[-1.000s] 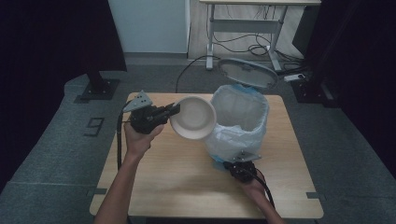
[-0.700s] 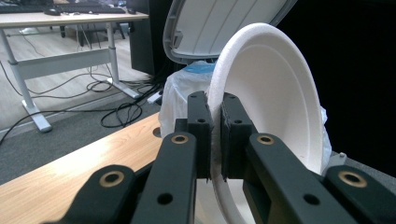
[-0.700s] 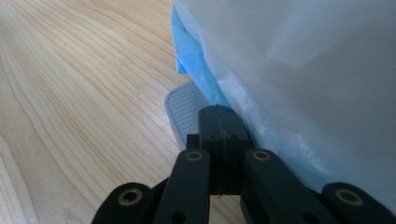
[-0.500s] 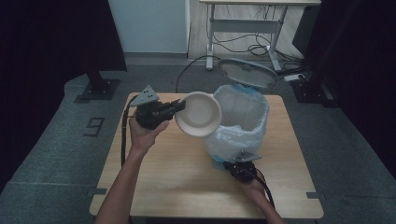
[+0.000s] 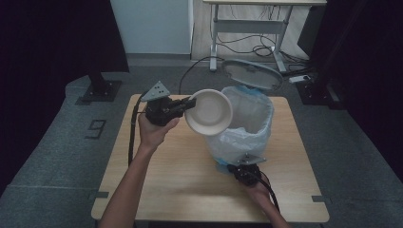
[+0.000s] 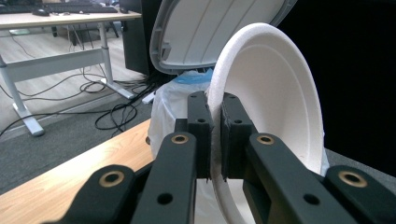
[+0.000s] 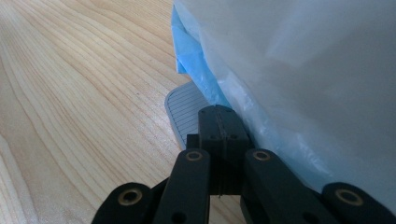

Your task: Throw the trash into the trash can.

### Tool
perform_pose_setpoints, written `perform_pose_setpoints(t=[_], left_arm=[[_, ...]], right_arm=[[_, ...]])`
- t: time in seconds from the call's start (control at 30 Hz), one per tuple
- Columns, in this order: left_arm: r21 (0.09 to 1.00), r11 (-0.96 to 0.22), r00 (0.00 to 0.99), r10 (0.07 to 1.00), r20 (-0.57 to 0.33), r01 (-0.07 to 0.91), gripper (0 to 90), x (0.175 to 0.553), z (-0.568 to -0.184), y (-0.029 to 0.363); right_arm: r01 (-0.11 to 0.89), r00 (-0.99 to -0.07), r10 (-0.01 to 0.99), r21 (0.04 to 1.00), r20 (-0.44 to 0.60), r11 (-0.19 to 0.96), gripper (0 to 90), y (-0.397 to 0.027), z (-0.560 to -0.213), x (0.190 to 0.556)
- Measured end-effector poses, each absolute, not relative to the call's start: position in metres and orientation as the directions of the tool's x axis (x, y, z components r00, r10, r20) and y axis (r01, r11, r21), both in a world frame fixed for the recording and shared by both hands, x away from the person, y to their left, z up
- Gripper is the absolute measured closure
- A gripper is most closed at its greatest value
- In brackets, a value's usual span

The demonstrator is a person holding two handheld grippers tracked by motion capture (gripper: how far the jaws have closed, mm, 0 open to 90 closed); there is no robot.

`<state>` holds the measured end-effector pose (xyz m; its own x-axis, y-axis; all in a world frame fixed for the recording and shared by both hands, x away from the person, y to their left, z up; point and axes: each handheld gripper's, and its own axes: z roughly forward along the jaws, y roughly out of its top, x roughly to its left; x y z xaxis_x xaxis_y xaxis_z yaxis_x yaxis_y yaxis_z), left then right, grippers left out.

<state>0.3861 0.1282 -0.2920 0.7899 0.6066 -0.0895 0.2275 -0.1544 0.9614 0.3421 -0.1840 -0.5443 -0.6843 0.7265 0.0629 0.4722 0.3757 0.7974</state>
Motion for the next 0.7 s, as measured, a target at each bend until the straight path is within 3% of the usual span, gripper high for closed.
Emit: perform_pose_setpoints(t=[0.7], left_arm=[[0.955,-0.188,0.791,0.608,-0.069,0.228,84.7,0.402,-0.28,0.106]], right_arm=[[0.47,-0.686,0.725,0.799,0.063,0.375,89.4,-0.184,-0.545,0.342]])
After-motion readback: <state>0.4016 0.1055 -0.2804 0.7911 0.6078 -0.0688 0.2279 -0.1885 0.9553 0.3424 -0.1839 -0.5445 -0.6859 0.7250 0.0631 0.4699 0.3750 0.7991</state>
